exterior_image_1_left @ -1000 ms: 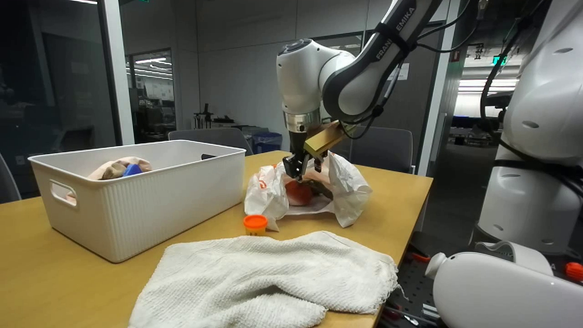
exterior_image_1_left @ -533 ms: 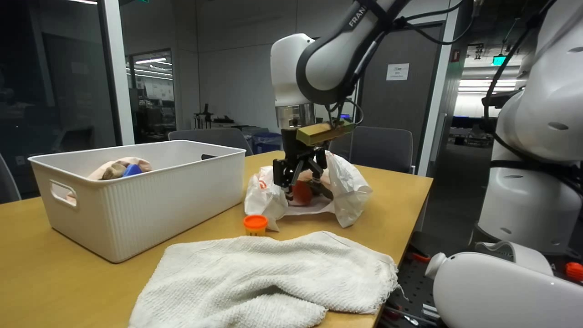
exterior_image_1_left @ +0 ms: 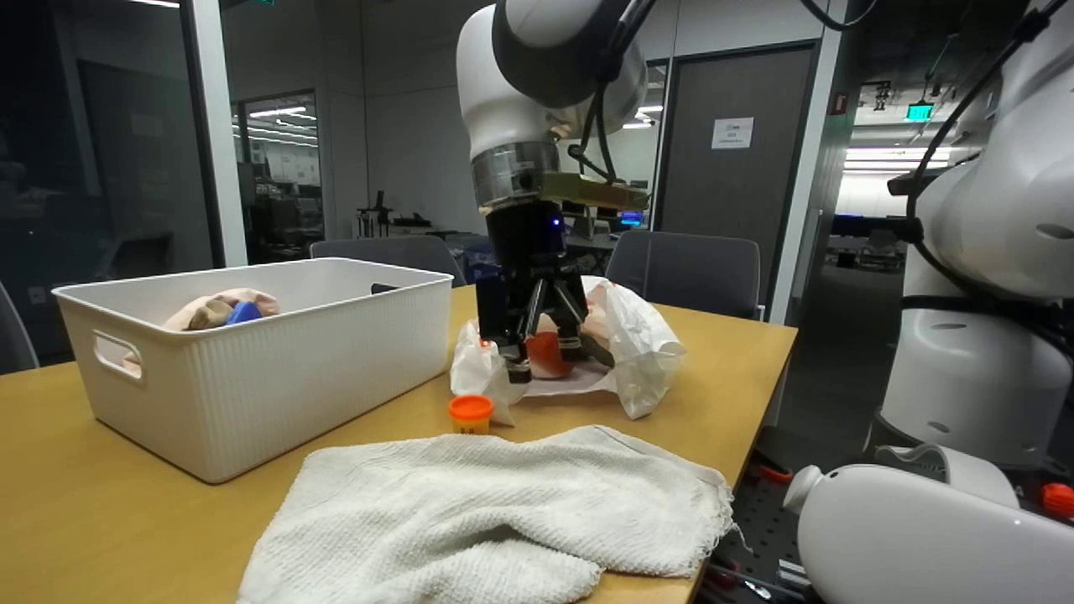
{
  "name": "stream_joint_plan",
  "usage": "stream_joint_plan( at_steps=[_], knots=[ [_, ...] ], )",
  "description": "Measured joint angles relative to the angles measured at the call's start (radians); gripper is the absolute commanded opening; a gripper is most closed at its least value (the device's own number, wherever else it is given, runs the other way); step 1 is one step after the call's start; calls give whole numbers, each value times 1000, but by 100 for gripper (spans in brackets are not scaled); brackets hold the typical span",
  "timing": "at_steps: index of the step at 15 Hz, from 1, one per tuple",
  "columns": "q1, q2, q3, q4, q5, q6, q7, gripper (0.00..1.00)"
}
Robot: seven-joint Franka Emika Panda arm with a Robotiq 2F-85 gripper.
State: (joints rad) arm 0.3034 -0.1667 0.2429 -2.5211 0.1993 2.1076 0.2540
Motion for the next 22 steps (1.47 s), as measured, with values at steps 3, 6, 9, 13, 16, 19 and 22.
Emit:
stream_joint_plan(
  at_steps=[3,6,9,13,16,19,22],
  knots=[
    [8,29,31,18,12,23,-30,100],
    [8,80,46,27,12,113,-49,100],
    [8,130,49,32,10,225,-61,100],
    [5,176,48,38,-18,323,-63,100],
    [-2,194,43,39,-57,357,-63,100],
    [-9,210,35,39,-101,375,-63,100],
    [-17,228,24,39,-143,391,-61,100]
  ],
)
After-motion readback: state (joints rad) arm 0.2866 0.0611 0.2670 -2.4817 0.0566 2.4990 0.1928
